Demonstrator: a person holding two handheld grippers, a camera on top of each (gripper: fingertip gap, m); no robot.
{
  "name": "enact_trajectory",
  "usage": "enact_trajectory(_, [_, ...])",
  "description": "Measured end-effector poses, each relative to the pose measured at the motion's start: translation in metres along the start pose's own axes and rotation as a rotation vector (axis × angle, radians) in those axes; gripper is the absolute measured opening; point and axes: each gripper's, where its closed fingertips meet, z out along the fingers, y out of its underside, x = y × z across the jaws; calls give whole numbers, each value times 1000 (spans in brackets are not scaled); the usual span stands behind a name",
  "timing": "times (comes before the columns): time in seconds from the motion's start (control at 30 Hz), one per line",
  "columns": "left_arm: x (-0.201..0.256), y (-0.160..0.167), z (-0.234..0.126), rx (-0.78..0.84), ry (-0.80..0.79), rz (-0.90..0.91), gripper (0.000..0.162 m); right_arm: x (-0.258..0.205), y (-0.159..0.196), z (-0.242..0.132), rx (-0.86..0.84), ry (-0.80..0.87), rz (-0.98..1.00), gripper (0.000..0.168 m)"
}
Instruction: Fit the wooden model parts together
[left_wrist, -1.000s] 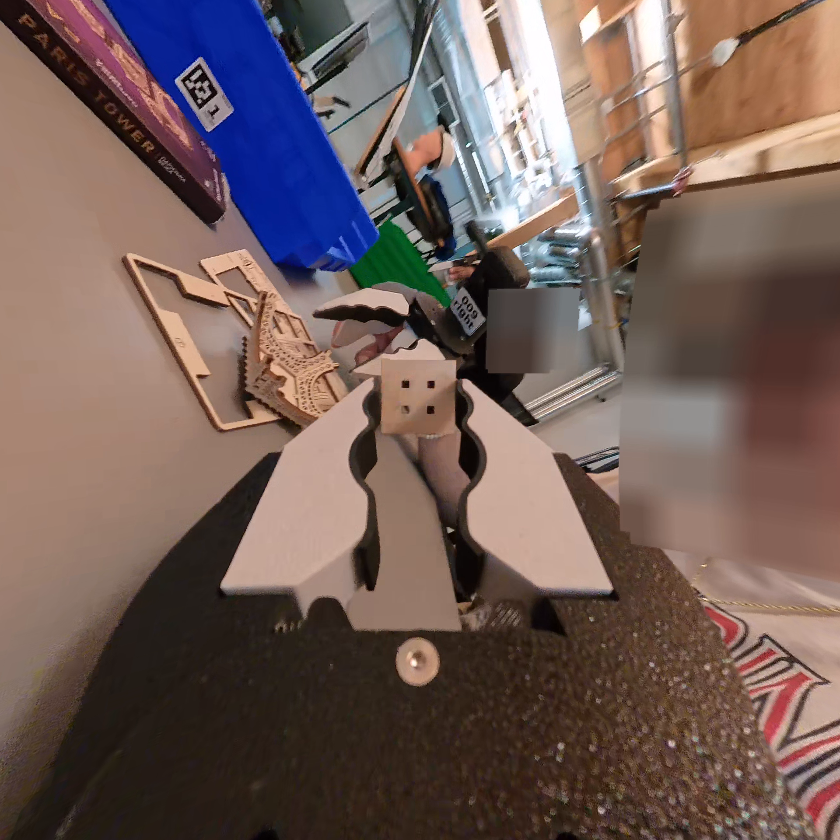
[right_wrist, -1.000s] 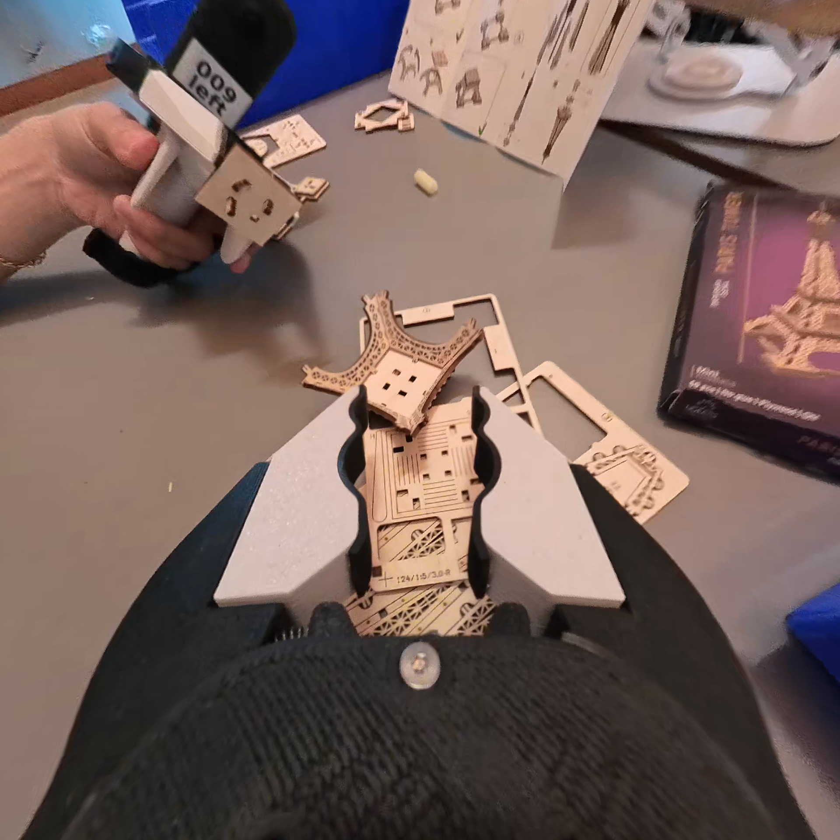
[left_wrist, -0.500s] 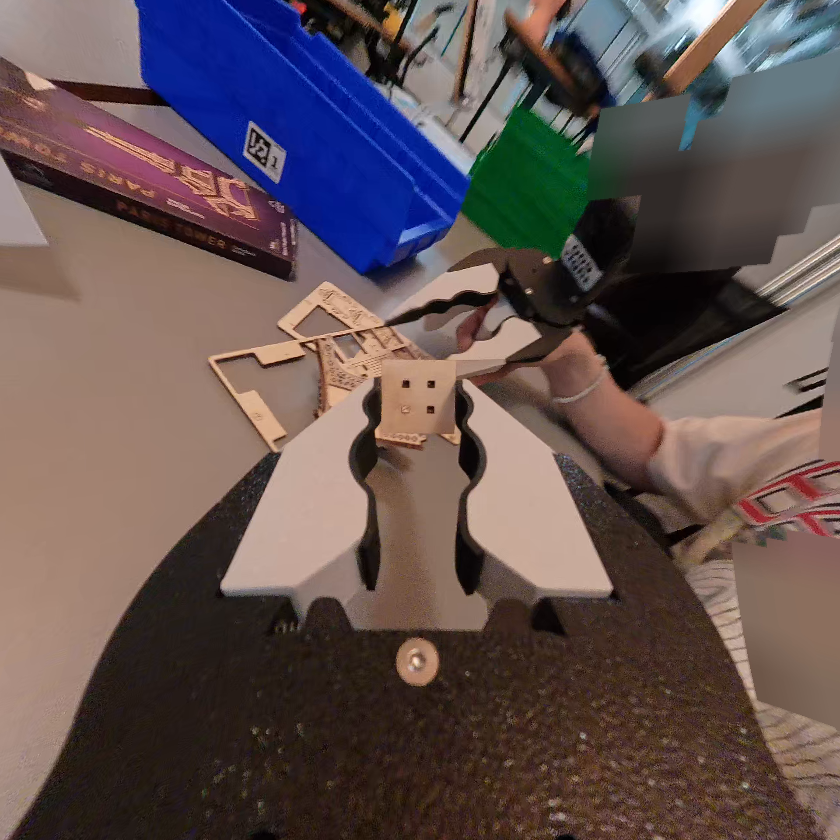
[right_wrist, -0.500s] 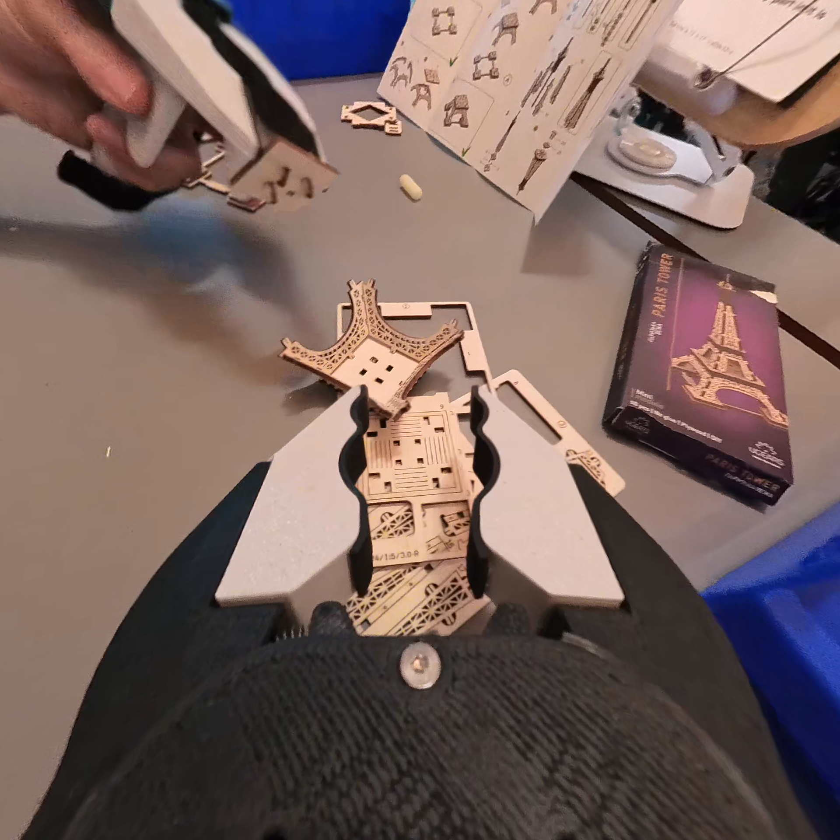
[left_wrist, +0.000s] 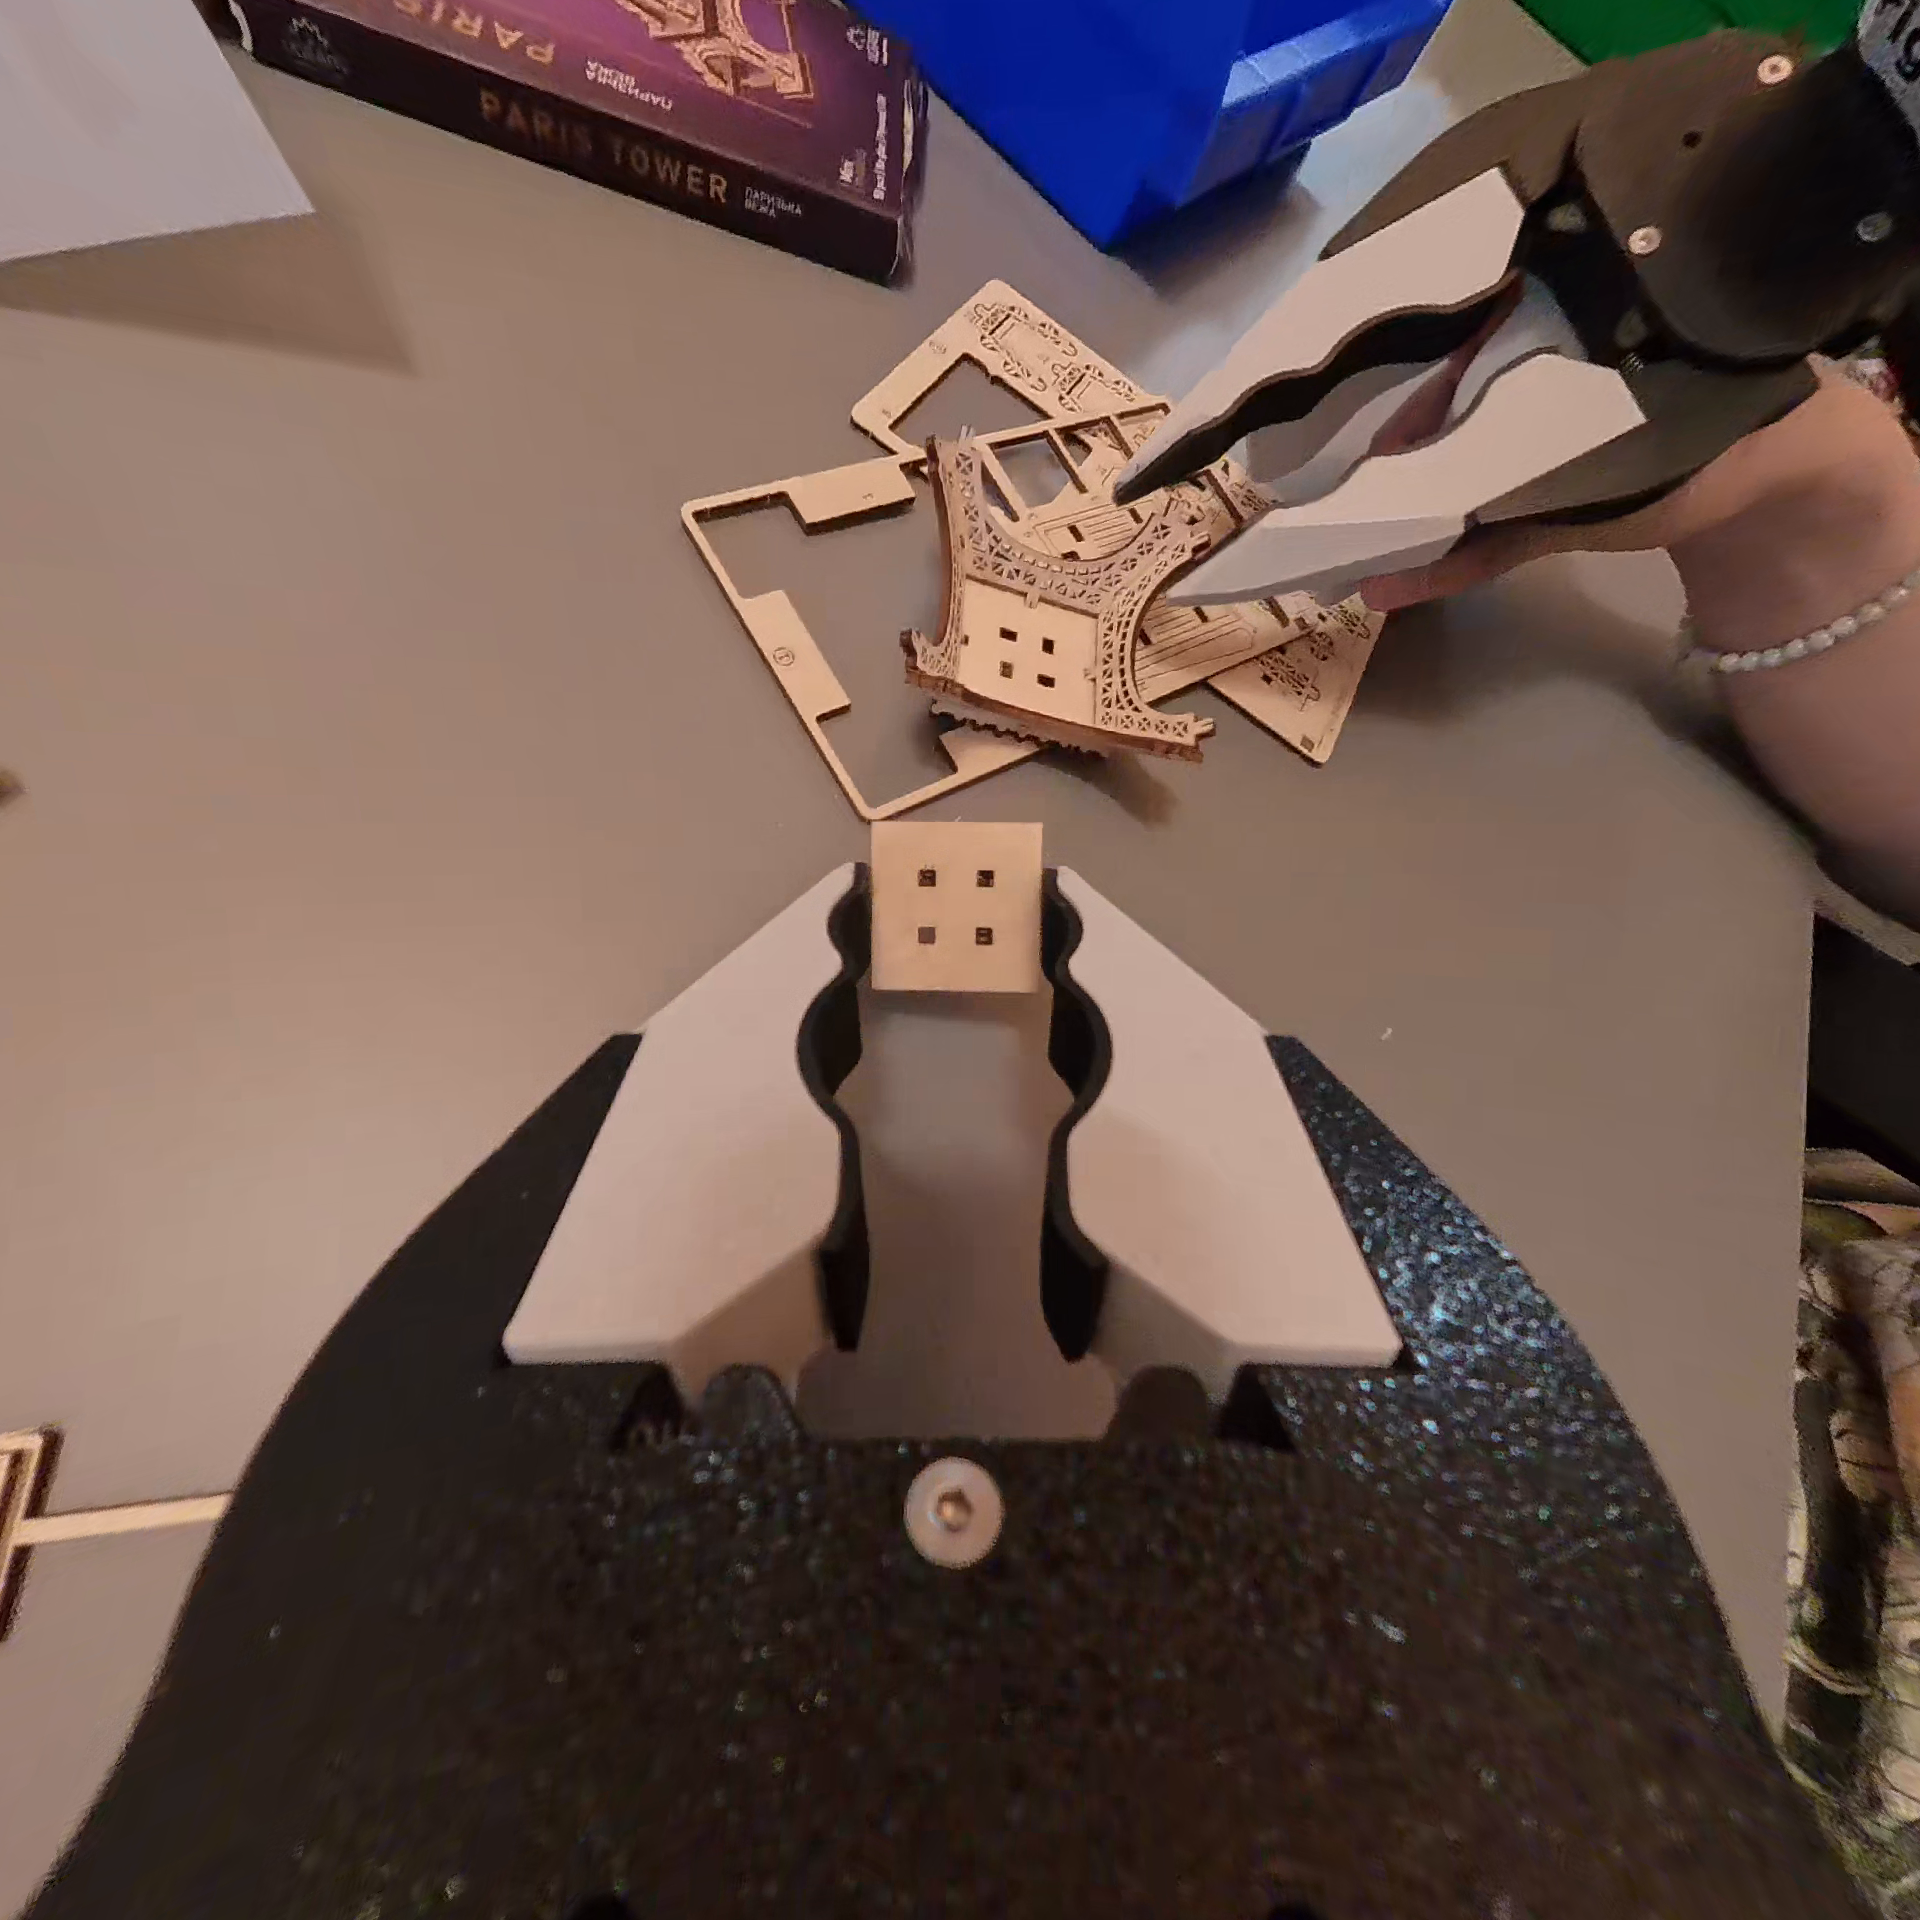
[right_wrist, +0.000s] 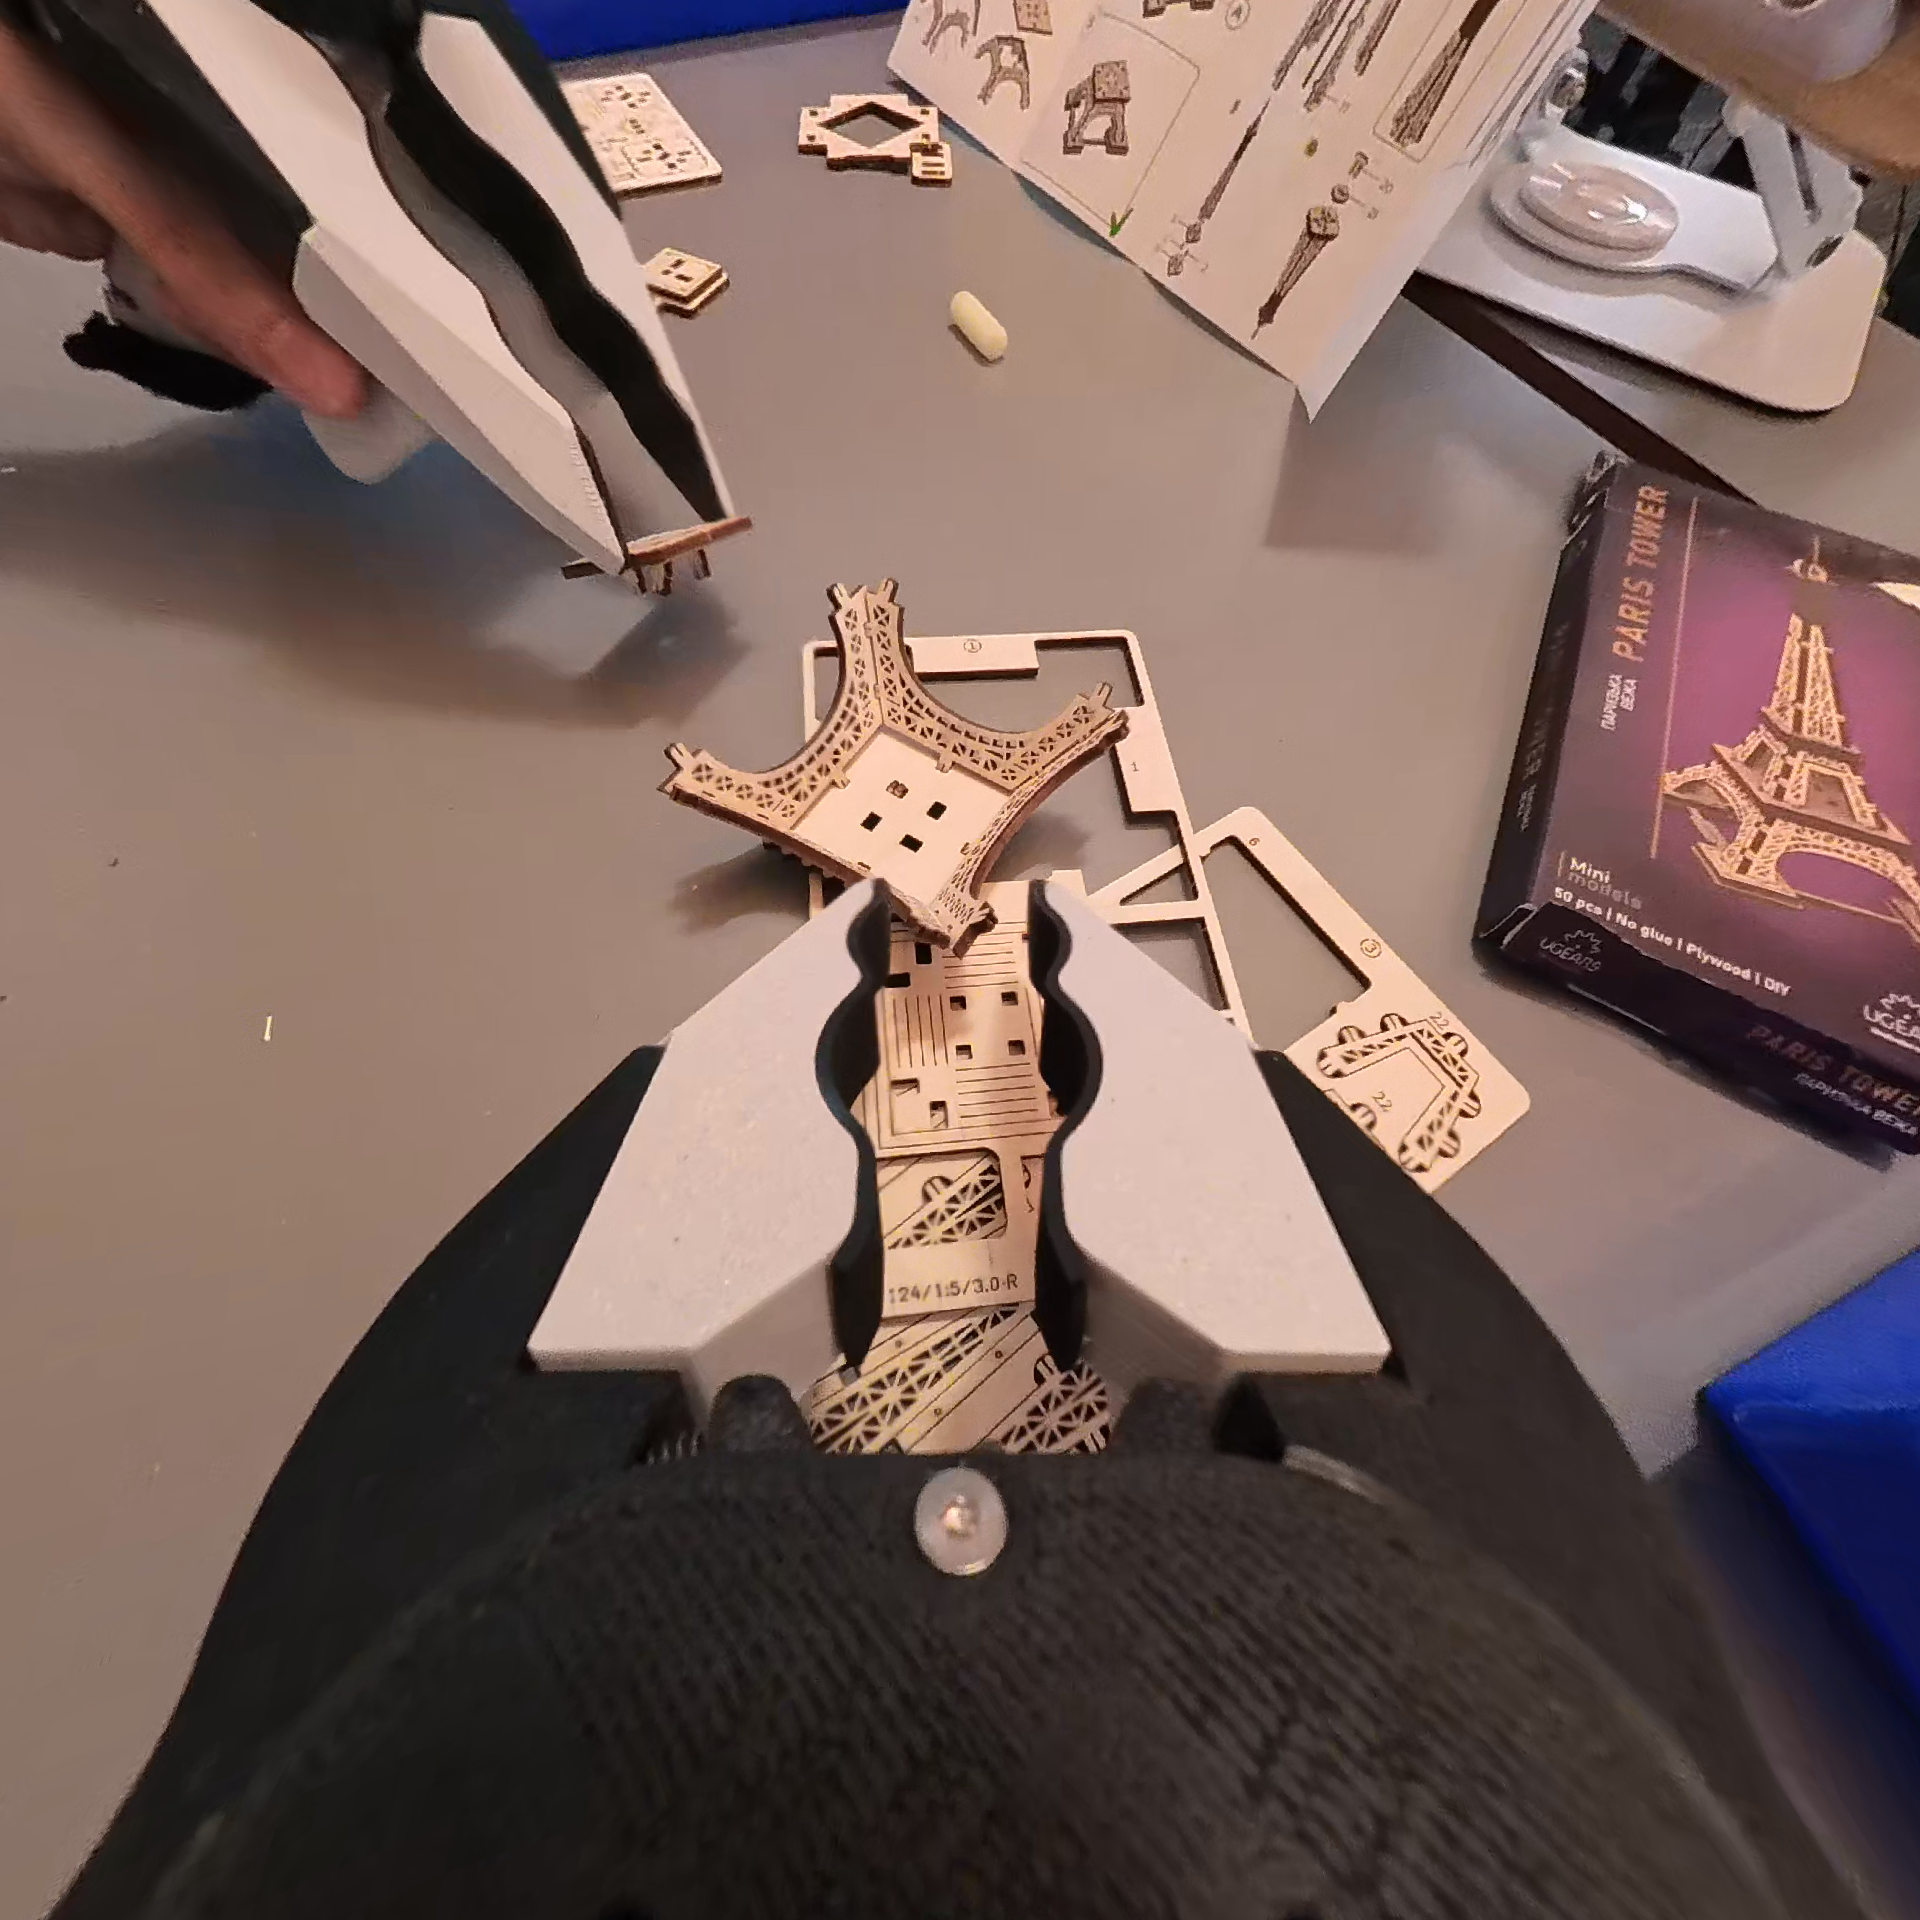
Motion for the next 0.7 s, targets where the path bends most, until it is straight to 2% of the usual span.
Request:
enact_trajectory(0.17, [7, -1, 2, -6, 11, 58, 30, -2, 2, 2, -17, -10, -8, 16])
enact_trajectory(0.33, [10, 5, 8, -48, -6, 123, 30, -2, 2, 3, -19, -10, -17, 16])
enact_trajectory(0.63, [6, 4, 7, -31, -13, 113, 30, -2, 1, 3, -13, 0, -36, 16])
enact_trajectory(0.7, [6, 5, 7, -30, -13, 111, 36, -3, 0, 4, -11, 0, -42, 16])
